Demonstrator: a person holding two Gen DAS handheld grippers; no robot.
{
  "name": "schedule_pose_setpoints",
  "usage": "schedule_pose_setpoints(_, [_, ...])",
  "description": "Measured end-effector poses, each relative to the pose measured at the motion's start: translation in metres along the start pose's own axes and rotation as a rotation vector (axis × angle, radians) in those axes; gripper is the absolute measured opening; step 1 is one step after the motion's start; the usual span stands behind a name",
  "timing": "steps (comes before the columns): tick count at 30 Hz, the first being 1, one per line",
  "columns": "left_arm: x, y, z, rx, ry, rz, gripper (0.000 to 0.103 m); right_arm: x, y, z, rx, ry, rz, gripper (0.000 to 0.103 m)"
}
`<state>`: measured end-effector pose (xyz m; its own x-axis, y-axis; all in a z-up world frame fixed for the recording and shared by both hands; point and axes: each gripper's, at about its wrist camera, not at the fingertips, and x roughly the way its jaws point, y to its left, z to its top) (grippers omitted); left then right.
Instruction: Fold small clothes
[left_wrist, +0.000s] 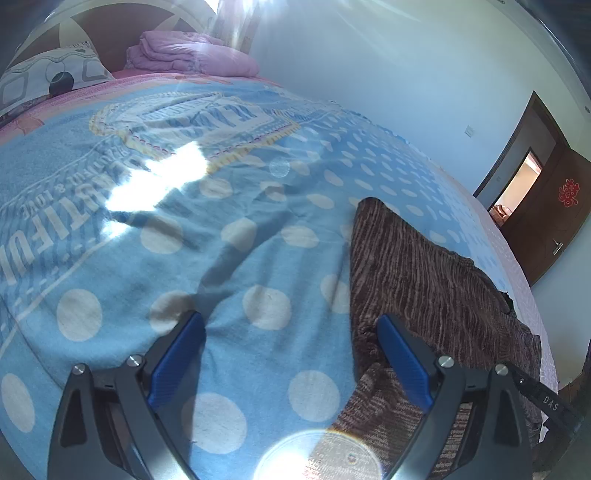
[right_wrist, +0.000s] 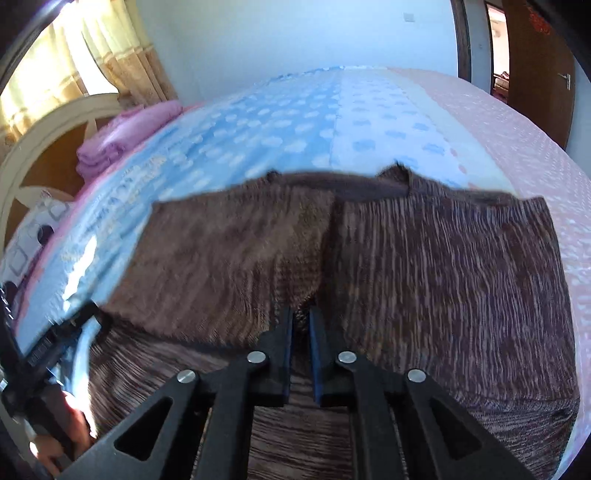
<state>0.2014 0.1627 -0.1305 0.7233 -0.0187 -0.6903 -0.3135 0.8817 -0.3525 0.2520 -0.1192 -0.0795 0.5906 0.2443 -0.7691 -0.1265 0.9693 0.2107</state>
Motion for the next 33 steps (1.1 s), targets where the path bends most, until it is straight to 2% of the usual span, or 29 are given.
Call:
schedule_pose_setpoints(1, [0.000, 0.000, 0.000, 0.000, 0.000, 0.000, 0.098, -0.003, -0.003, 0.002, 0.016, 0.010, -0.007, 0.029])
schedule_pose_setpoints(2, [0.000, 0.000, 0.000, 0.000, 0.000, 0.000, 0.098, -0.005, -0.006, 0.005, 0.034, 0.017, -0.008, 0.031])
schedule_pose_setpoints(5, [0.000, 0.000, 0.000, 0.000, -0.002, 0.000, 0.098, -0.024, -0.014, 0.017, 0.084, -0.081, -0.023, 0.031])
schedule_pose_setpoints(8, [-0.001, 0.001, 0.000, -0.008, -0.010, -0.010, 0.098, -0.024, -0.002, 0.039, 0.030, -0.142, -0.036, 0.031])
schedule_pose_setpoints(11, [-0.001, 0.001, -0.001, -0.008, -0.011, -0.007, 0.098, 0.006, 0.023, 0.048, -0.060, -0.103, -0.033, 0.031])
schedule_pose_setpoints(14, [-0.002, 0.001, -0.001, -0.009, -0.012, -0.009, 0.098, 0.053, 0.035, 0.042, -0.112, 0.007, -0.085, 0.031])
schedule_pose_setpoints(17, [-0.001, 0.001, -0.001, -0.006, -0.009, -0.006, 0.098, 0.053, 0.039, 0.044, -0.139, 0.002, -0.102, 0.032])
schedule_pose_setpoints(19, [-0.002, 0.001, -0.001, -0.004, -0.005, -0.010, 0.099, 0.034, 0.032, 0.045, -0.102, 0.017, -0.081, 0.031])
schedule_pose_setpoints(23, [-0.002, 0.001, 0.001, -0.002, 0.008, -0.029, 0.103, -0.045, 0.012, 0.020, -0.020, -0.090, -0.017, 0.031])
schedule_pose_setpoints(26, [-0.001, 0.000, 0.002, 0.010, 0.027, -0.042, 0.103, -0.115, -0.010, -0.015, 0.010, -0.179, -0.054, 0.031])
schedule_pose_setpoints(28, [0.000, -0.003, 0.001, 0.058, 0.067, -0.057, 0.103, -0.159, -0.029, -0.042, 0.037, -0.207, -0.085, 0.032])
schedule_pose_setpoints(32, [-0.020, -0.007, -0.008, 0.186, 0.173, -0.130, 0.103, -0.227, -0.061, -0.093, 0.054, -0.210, -0.145, 0.033])
schedule_pose_setpoints(33, [-0.031, -0.003, -0.014, 0.201, 0.187, -0.160, 0.103, -0.239, -0.068, -0.106, 0.054, -0.191, -0.158, 0.038])
